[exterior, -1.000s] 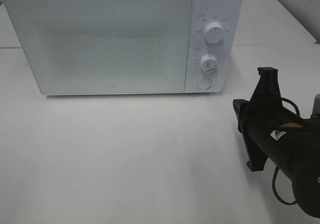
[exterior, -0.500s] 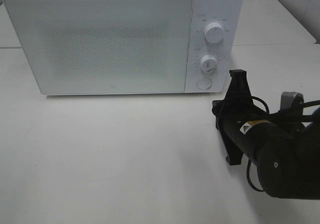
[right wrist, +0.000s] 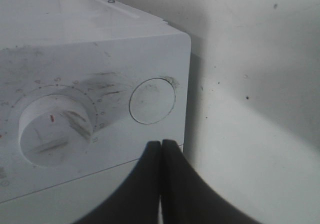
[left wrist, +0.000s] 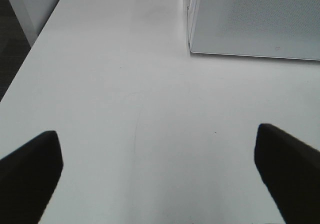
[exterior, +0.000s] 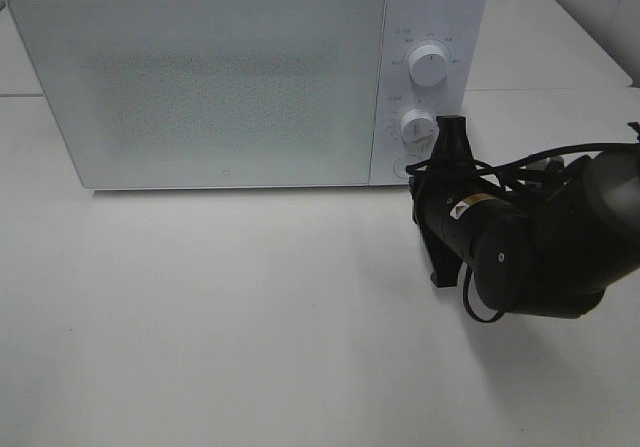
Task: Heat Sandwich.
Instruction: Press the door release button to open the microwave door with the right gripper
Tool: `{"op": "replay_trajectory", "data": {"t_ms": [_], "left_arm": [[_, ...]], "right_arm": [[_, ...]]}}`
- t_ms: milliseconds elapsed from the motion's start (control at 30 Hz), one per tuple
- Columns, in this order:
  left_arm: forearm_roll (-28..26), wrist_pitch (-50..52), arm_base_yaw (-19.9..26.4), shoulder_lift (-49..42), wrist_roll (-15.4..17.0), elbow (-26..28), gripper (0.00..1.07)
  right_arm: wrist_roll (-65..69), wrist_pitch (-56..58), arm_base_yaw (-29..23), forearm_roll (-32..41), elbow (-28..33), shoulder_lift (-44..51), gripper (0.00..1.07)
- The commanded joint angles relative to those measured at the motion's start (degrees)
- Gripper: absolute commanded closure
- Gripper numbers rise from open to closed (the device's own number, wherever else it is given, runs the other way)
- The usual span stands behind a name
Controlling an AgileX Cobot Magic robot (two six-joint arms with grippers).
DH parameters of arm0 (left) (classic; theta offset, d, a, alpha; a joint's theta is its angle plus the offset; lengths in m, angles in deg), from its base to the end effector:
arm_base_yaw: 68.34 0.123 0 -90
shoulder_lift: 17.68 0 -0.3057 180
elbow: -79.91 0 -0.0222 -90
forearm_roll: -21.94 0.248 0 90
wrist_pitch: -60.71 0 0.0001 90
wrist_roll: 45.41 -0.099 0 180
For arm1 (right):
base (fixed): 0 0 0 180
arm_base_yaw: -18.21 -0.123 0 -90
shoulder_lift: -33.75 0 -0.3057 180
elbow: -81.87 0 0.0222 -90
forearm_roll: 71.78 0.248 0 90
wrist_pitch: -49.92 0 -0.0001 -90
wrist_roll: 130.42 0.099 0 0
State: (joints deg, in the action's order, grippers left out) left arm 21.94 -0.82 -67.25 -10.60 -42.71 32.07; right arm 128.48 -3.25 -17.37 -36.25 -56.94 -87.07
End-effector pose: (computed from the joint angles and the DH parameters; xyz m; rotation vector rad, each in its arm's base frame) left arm -0.0246 -0.0005 0.2772 -0.0672 2.0314 -0.0177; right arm 0.2984 0.1569 0.1199 1.4220 1.5659 1.0638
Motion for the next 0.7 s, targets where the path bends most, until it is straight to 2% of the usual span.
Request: {"op": "replay_trajectory", "data": {"t_ms": [33,367,700], "left_arm": [[-0.4,0.46,0.17,-0.4,0.0,-0.23,0.06],[-0.4,0.46,0.17,-0.4,0.0,-0.23,0.06],[-0.4,0.46,0.17,-0.4,0.0,-0.23,0.06]], "right_arm": [[0.23,1.66,0.86,-1.49,-2.18,-0.92,1.07],[0.34,3.78,2.23,-2.12,-7.68,-4.93,1.07],[-0.06,3.67,4.18,-1.03,-9.8,-6.02,1.07]]}}
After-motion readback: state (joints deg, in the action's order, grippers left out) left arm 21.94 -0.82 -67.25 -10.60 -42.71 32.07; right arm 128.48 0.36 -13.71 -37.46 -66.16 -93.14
